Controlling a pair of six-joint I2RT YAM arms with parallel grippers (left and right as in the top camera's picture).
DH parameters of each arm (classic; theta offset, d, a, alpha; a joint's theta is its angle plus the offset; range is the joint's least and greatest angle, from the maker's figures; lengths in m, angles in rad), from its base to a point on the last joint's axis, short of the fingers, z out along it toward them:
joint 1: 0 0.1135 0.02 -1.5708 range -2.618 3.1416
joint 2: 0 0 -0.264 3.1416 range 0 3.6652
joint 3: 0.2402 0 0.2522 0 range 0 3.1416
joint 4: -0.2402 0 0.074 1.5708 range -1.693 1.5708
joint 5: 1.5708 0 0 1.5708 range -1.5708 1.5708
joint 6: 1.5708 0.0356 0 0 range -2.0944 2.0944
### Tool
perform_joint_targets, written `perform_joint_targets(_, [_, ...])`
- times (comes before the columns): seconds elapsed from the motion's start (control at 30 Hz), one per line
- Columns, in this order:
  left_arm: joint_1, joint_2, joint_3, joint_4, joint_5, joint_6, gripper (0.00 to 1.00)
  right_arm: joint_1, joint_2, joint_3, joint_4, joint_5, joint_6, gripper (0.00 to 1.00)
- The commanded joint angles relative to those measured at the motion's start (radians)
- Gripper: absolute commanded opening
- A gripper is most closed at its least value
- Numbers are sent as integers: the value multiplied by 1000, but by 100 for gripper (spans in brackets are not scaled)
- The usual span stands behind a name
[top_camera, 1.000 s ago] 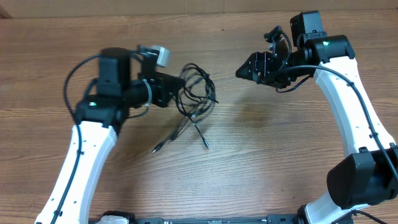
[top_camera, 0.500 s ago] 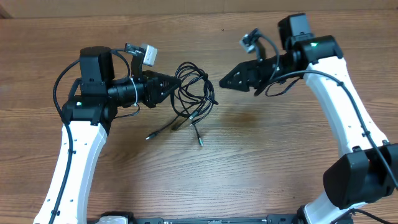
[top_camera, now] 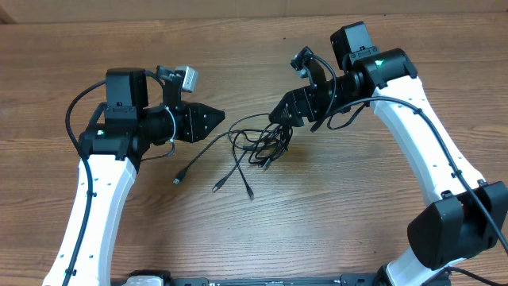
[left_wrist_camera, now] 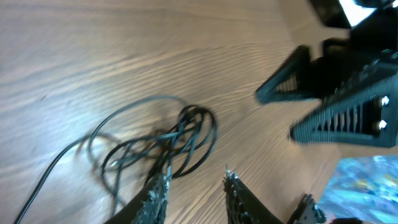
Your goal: Untangle cables
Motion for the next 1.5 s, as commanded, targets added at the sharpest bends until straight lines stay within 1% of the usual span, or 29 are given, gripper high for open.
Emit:
perform_joint_targets(0.0, [-24,-3,-4,-24,-79,10,34,-9,2,12,3,282,197,79])
perform_joint_targets(0.07, [-56,7,-12,-18,-89,11,34,-19,2,12,2,392,285,82])
perform_joint_targets(0.13, [-105,23,-21,-8,-126,11,35,-31,2,12,-1,436,321,84])
perform_joint_targets(0.3, [-241,92,-26,-11,-240,10,34,-60,2,12,-16,439,333,91])
perform_joint_targets(0.37, [-293,129,-26,-11,-309,10,33,-68,2,12,-27,440,333,92])
perform_joint_targets(0.4, [-322,152,-26,-11,-365,-2,31,-72,2,12,-32,440,333,92])
perform_joint_targets(0.43, [-340,171,-26,-11,-417,-27,30,-75,2,12,-35,439,333,92])
perform_joint_targets(0.53, [-385,235,-26,-3,-571,-163,29,-80,2,12,-43,439,333,93])
perform_joint_targets(0.6, [-396,264,-26,4,-600,-200,29,-80,2,12,-46,439,333,93])
perform_joint_targets(0.83, [-402,343,-26,71,-602,-223,27,-80,2,12,-47,439,333,93])
perform_joint_targets(1.07, [-403,359,-26,116,-603,-234,25,-80,2,12,-49,439,333,94])
perform_joint_targets(1.17, [-403,362,-26,163,-603,-233,22,-79,2,12,-51,434,335,97])
perform_joint_targets(1.33, [-404,362,-26,221,-617,-233,21,-79,2,12,-81,413,336,99])
perform_joint_targets(1.37, [-404,362,-26,224,-620,-233,20,-80,2,12,-88,413,336,99])
perform_joint_targets(1.4, [-404,362,-26,225,-623,-233,16,-80,2,12,-93,413,336,99])
perform_joint_targets(1.47, [-404,362,-26,223,-625,-233,5,-80,2,12,-99,413,336,99])
